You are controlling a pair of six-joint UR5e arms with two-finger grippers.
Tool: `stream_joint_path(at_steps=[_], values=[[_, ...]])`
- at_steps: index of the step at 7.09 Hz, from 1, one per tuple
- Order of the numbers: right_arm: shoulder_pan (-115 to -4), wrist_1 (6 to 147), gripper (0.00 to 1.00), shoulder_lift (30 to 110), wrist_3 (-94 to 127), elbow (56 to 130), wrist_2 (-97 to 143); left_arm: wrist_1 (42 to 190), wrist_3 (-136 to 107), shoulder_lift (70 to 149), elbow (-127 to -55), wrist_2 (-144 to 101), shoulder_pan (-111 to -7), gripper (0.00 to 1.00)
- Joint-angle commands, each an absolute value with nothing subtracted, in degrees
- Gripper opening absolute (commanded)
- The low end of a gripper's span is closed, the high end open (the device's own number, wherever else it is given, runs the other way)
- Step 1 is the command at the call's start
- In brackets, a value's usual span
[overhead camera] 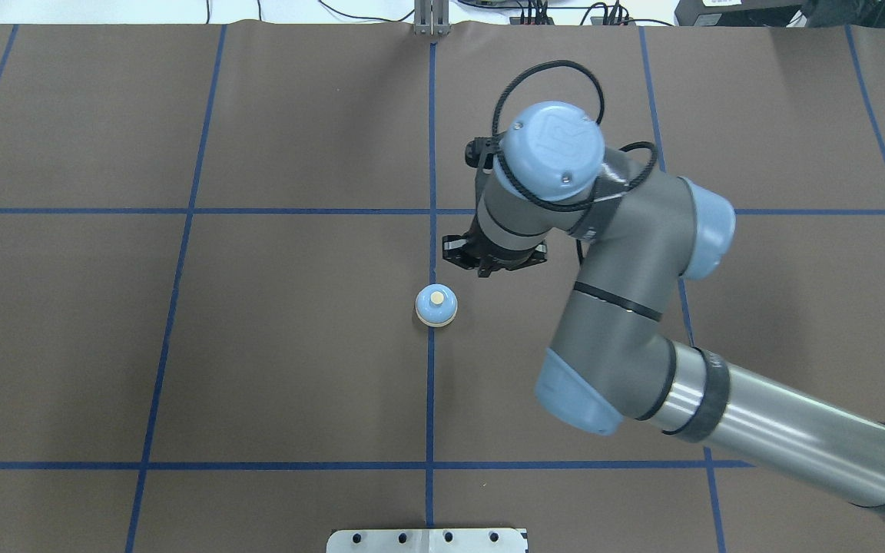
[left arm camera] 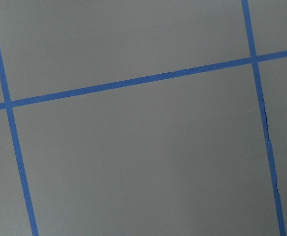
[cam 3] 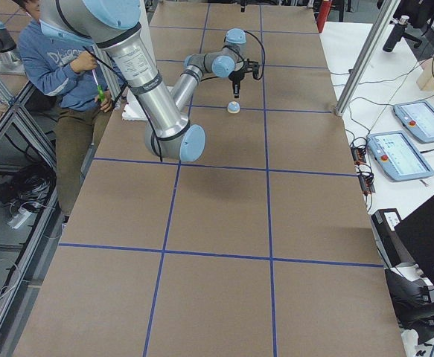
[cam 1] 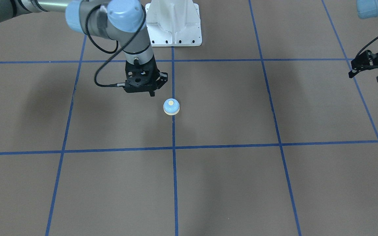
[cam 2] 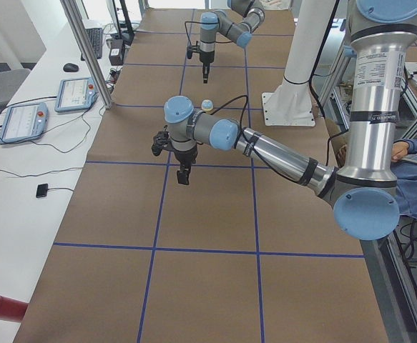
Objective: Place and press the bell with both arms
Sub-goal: 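Lift the right gripper off the bell and withdraw the right arm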
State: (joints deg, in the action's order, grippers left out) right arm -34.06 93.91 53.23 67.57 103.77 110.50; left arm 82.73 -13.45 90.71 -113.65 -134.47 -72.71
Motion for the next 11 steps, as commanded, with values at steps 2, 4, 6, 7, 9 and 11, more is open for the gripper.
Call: stream_joint_path(at_steps=[2, 4, 6, 7, 9, 11], values=[[-47.15, 94.66, 0.68, 70.0, 52.8, 115.64, 120.37, 82.88, -13.45, 88.78, -115.13, -134.47, -72.86, 0.99], [-54.54, 94.13, 1.0, 79.14, 41.98, 118.73, 123.64, 83.14, -12.49, 86.93, -116.02, -134.56, -73.56, 0.99], [-68.21, 94.04, 1.0, 89.07, 24.17, 119.44, 132.84, 83.14, -4.87, 84.74, -115.58, -134.56, -77.58, 0.99], [-74.9, 94.13, 1.0, 94.08, 14.42, 119.01, 134.46, 83.49, -0.48, 81.77, -115.58, -135.08, -80.13, 0.99], [-82.15, 94.22, 1.0, 99.65, 3.82, 115.95, 134.56, 83.5, 8.47, 78.59, -114.36, -135.0, -86.28, 0.99], [-85.59, 94.22, 1.0, 100.11, -2.26, 111.12, 134.65, 83.67, 15.52, 77.08, -109.02, -135.17, -92.0, 0.99]])
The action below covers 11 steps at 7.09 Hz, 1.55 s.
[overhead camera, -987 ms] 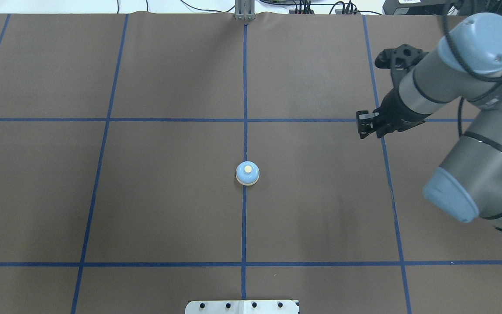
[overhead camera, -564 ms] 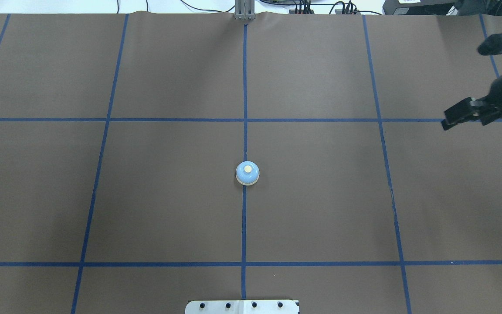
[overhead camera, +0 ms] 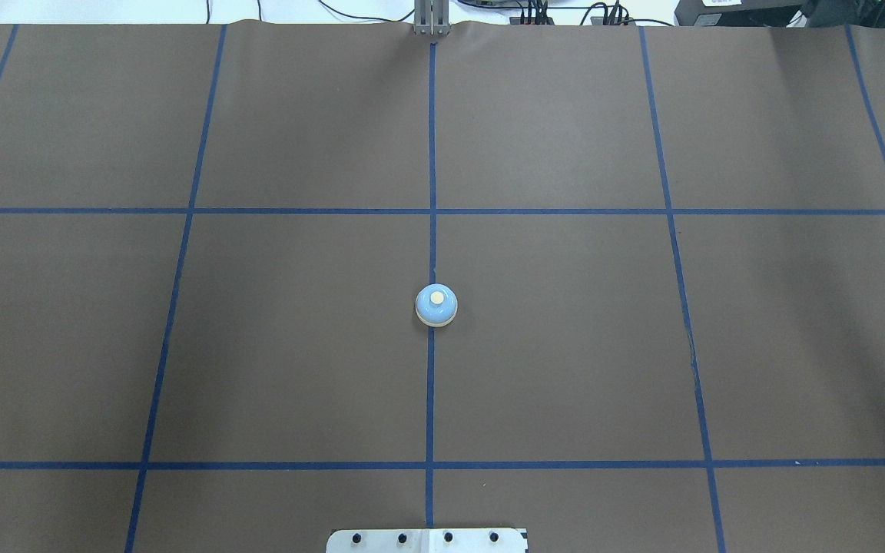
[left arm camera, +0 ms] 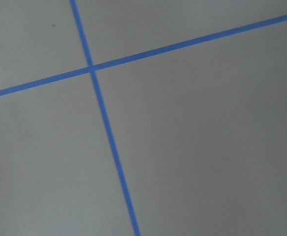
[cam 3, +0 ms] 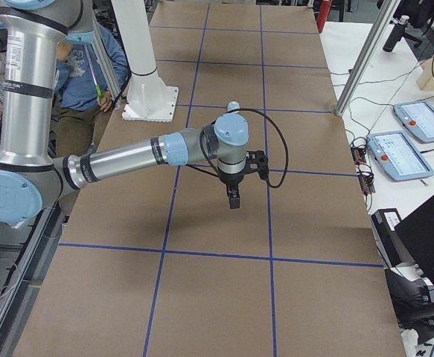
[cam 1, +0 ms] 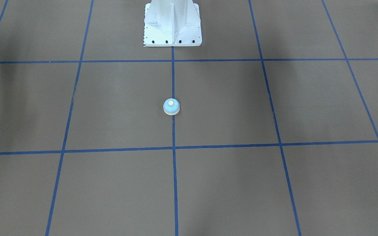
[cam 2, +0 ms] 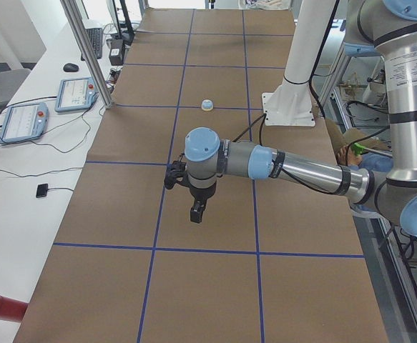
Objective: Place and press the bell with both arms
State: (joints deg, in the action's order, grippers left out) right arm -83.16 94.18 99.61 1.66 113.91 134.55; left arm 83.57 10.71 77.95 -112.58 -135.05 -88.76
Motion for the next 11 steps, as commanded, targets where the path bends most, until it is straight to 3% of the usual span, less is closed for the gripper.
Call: stream_joint_path(at_steps=[1, 7, 11], values=[[-87.26, 94.22, 1.0, 100.63, -2.81, 111.01, 134.65, 83.67, 16.6, 77.25, -107.59, -135.18, -93.67, 0.99], [-88.51, 94.22, 1.0, 103.54, -7.29, 111.27, 133.95, 83.67, 7.3, 79.54, -105.73, -135.09, -94.22, 0.99], [-88.51, 94.22, 1.0, 102.13, -6.42, 110.83, 133.51, 84.28, 5.53, 87.8, -99.06, -134.83, -93.43, 0.99]])
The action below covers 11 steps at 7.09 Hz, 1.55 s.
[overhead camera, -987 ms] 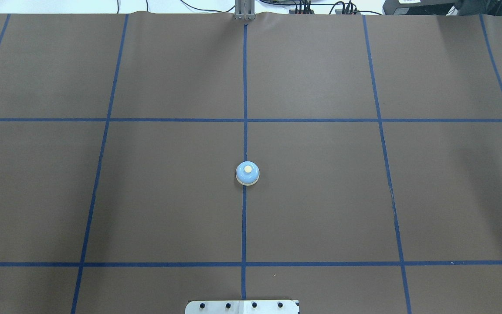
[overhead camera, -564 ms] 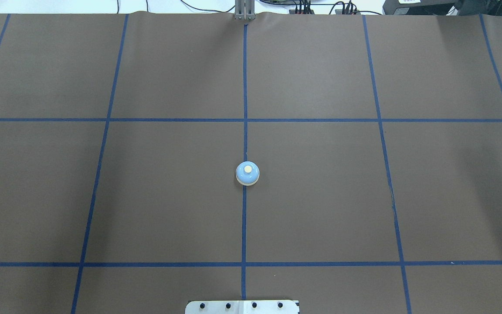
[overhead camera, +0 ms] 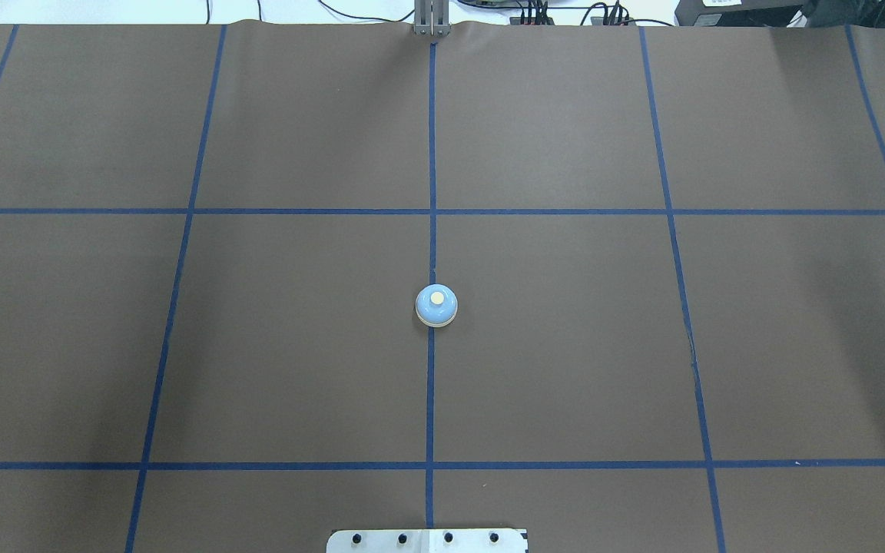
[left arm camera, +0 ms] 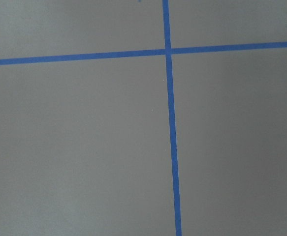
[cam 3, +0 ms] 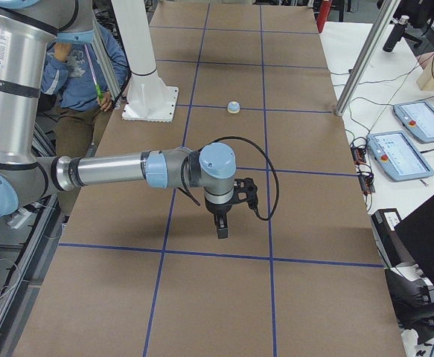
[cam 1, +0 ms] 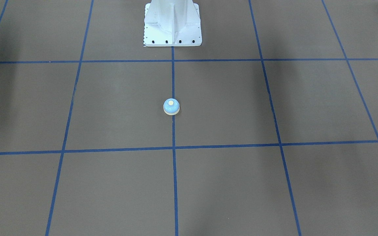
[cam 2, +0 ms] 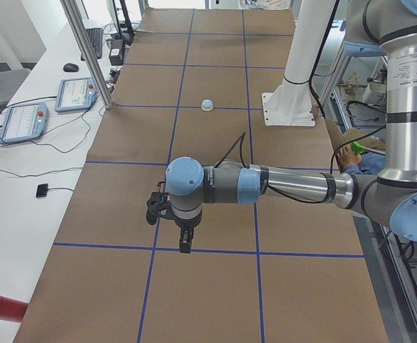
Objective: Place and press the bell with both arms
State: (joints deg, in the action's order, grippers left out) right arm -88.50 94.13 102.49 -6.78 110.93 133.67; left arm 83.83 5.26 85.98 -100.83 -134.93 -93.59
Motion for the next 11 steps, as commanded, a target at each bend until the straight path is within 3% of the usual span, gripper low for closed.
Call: stream_joint_path(at_steps=[1, 3, 5, 9, 11], values=[[-88.51, 94.57, 1.0, 102.13, -6.42, 110.74, 133.68, 85.94, 5.36, 87.72, -98.44, -134.82, -93.34, 0.99], [-88.5, 94.22, 1.0, 102.22, -6.42, 109.34, 134.73, 89.02, 5.54, 87.45, -98.26, -134.65, -93.34, 1.0], [-91.22, 94.22, 1.0, 102.65, -6.85, 110.39, 136.14, 89.91, 5.62, 81.87, -103.07, -134.65, -93.6, 1.0], [-91.32, 94.04, 1.0, 102.13, -6.85, 111.44, 136.23, 89.99, 5.62, 82.87, -103.62, -135.18, -93.43, 1.0], [-91.49, 94.22, 1.0, 102.65, -6.68, 113.38, 136.14, 89.65, 5.63, 77.38, -108.78, -135.35, -93.87, 1.0]])
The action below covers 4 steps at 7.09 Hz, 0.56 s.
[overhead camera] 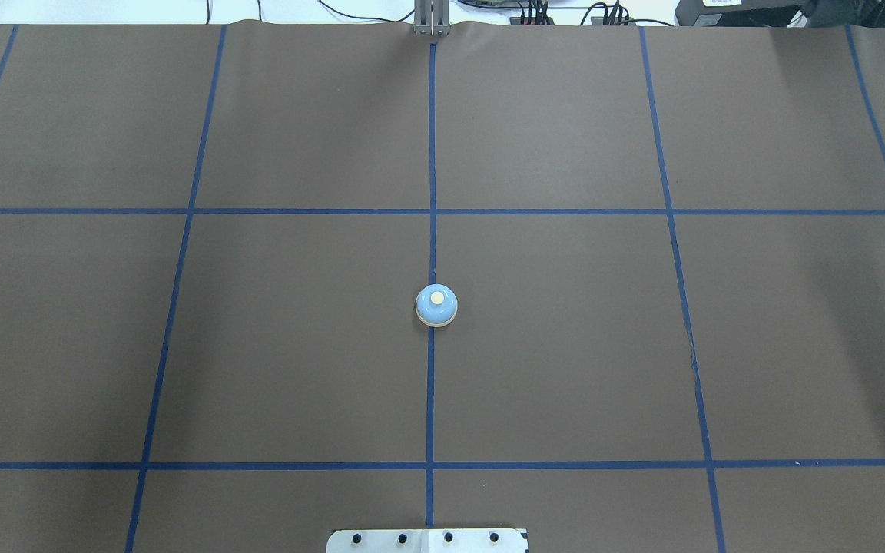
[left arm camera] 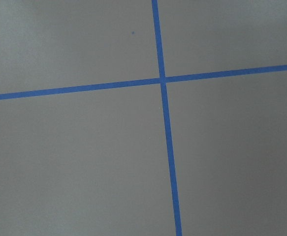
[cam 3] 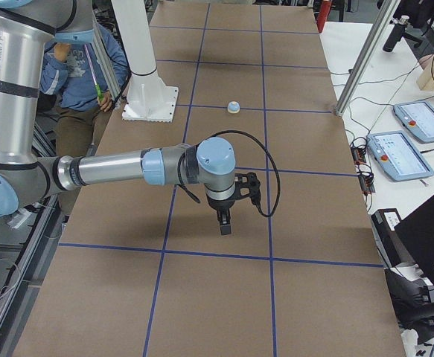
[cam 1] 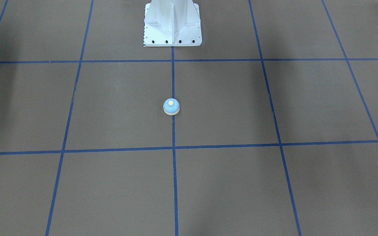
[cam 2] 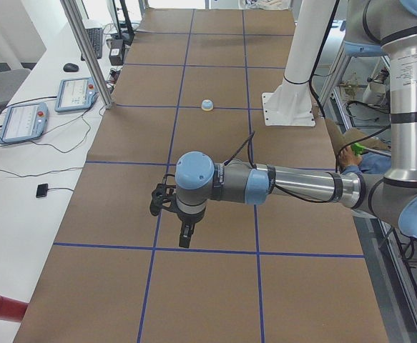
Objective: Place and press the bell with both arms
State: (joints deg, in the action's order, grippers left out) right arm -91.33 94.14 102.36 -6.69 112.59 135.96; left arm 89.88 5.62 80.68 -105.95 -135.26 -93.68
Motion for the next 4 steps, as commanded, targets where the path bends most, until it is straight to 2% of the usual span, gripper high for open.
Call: stream_joint_path(at_steps=[1, 4], values=[[-91.84, 94.13, 1.0, 102.74, -6.77, 113.81, 136.14, 90.52, 5.63, 74.12, -108.81, -137.44, -93.87, 1.0], [-91.67, 93.96, 1.0, 100.39, -6.76, 111.88, 136.4, 91.31, 5.1, 74.61, -107.67, -138.7, -93.61, 1.0]])
